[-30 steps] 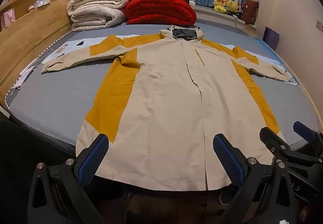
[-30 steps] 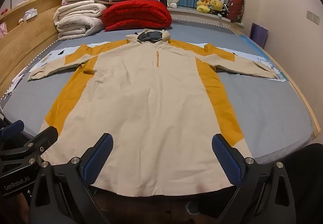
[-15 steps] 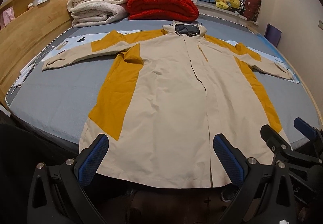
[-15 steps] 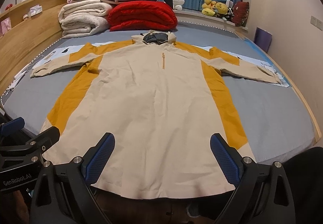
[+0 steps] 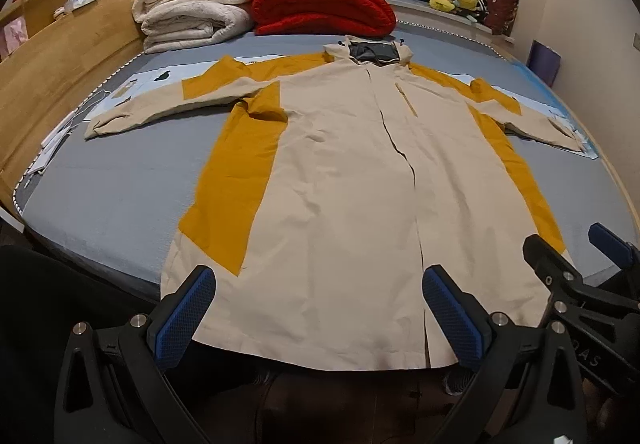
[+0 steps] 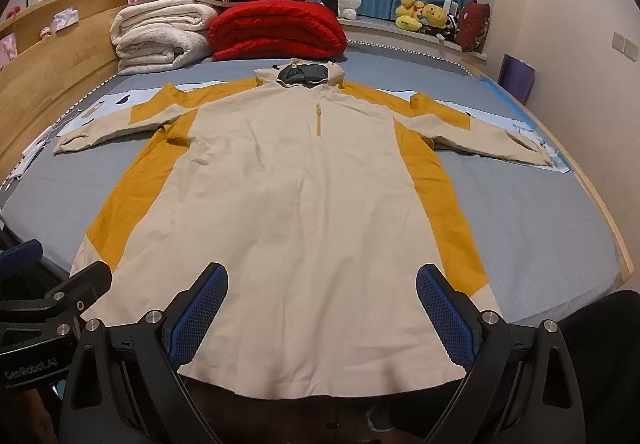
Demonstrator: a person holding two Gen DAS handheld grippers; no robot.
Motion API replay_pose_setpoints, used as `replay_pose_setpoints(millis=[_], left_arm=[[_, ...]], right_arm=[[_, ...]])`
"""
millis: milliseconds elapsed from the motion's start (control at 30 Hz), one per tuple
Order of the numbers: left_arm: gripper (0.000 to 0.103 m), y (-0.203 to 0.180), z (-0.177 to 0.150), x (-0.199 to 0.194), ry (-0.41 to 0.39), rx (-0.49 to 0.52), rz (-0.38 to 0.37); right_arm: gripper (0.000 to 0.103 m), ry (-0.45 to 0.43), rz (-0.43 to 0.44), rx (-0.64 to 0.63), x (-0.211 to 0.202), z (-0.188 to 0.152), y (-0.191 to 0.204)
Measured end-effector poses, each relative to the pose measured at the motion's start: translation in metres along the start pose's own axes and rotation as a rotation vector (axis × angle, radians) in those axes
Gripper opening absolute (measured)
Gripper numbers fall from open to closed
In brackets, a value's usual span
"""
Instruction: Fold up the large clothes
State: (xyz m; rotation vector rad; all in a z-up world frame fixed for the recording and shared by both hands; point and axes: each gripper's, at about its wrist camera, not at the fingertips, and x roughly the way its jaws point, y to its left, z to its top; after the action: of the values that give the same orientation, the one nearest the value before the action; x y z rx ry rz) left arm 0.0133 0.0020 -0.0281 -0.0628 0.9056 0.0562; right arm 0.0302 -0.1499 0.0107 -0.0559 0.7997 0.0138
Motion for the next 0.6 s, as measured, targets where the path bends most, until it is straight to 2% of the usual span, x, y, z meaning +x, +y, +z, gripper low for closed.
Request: replay_pose_setpoints(millis=[600], left_arm=[[0.101,-0.0029,0.0017,-0.0045,-0.029,0.004,-0.025]], right_arm=[[0.091,0.0,0.023,-0.015,0.0028,-0.0014,0.003]])
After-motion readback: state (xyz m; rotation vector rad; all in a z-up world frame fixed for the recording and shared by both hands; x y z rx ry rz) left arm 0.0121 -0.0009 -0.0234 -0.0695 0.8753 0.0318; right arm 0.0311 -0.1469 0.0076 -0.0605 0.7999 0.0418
